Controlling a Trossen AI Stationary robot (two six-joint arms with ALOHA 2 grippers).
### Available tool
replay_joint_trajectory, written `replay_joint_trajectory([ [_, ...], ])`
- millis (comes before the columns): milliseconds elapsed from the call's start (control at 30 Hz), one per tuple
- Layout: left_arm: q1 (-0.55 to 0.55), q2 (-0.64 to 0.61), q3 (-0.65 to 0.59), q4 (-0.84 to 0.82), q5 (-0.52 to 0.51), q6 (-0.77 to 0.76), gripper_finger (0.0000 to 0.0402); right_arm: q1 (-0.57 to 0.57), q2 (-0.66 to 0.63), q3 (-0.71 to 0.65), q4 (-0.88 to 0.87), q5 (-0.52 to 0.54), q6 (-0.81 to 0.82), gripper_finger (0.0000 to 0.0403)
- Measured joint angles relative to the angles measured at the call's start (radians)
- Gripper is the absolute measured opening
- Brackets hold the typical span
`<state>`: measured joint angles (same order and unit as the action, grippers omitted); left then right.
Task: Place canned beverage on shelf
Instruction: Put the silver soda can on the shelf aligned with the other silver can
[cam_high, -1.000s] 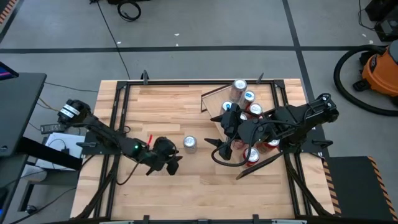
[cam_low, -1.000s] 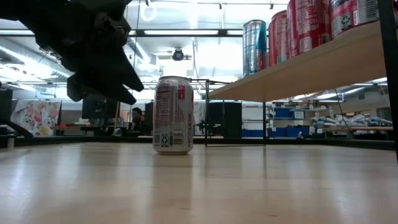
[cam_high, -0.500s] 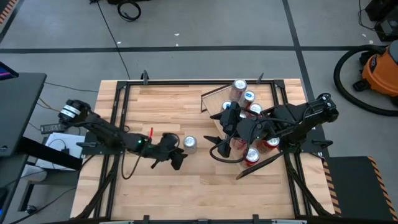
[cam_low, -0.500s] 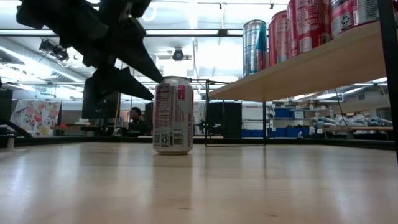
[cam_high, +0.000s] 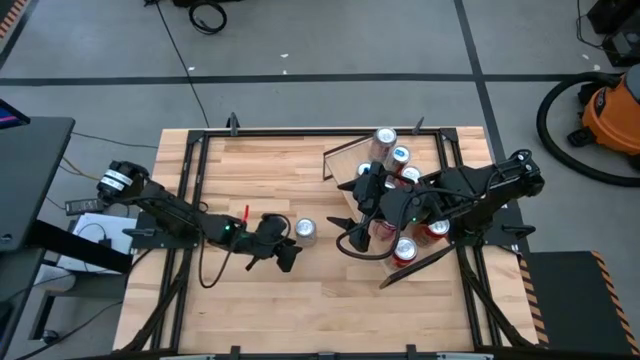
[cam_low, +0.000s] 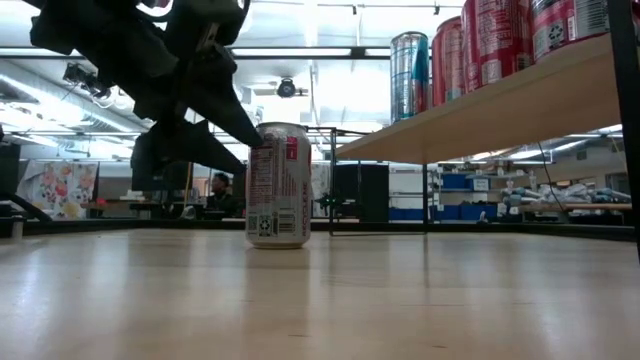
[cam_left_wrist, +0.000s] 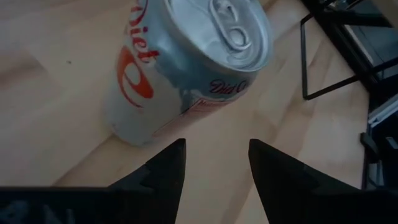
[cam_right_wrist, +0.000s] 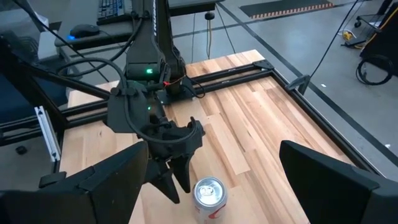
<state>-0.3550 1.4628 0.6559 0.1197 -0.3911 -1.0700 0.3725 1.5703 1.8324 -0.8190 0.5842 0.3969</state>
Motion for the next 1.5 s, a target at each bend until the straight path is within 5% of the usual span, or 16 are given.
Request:
replay_joint_trajectory([
  [900,0.001,0.0,0.0,0.01,-0.112,0.007,0.0185,-0.002,0.0,0.0,0.011,0.0,-0.008,0.0374],
  [1500,0.095,0.0,0.0,-0.051,-0.14,-0.021,0.0185,-0.002,0.0,0.0,0.01,0.0,-0.008,0.0374],
])
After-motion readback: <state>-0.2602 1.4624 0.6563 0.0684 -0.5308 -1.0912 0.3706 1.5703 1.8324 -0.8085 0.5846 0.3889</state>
